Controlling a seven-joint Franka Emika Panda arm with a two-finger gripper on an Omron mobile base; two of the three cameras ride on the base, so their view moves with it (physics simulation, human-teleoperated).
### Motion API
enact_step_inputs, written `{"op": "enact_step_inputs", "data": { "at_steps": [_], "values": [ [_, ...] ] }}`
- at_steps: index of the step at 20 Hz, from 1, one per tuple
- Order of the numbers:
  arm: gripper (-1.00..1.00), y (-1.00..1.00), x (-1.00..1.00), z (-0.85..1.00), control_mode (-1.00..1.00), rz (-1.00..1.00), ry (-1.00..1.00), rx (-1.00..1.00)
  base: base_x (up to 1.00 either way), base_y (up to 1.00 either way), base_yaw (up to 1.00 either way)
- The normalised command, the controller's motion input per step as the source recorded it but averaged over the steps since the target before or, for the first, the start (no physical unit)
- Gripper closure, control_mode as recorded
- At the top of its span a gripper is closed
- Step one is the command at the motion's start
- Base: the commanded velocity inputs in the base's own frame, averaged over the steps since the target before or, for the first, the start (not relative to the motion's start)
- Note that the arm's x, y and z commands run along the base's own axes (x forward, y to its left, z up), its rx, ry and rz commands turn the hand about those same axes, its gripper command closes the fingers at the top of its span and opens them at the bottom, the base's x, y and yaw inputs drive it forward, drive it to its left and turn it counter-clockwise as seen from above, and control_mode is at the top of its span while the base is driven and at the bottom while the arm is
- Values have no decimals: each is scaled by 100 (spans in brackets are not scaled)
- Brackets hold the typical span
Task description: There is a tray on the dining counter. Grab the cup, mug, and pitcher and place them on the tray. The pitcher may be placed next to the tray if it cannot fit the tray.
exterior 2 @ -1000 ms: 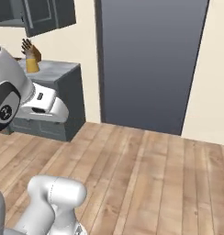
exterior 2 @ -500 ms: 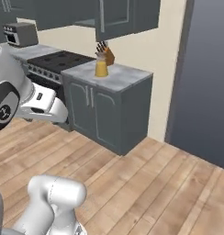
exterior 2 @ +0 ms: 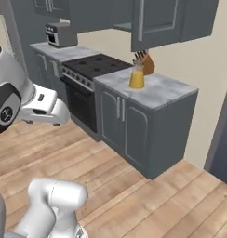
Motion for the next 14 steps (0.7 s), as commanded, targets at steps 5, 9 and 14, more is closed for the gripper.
{"op": "enact_step_inputs", "data": {
  "at_steps": [5,9,14],
  "values": [
    [-100,0,0,0,100,0,0,0,98,41,1],
    [-100,0,0,0,100,0,0,0,100,50,-19],
    [-100,0,0,0,100,0,0,0,87,36,-42]
  ]
}}
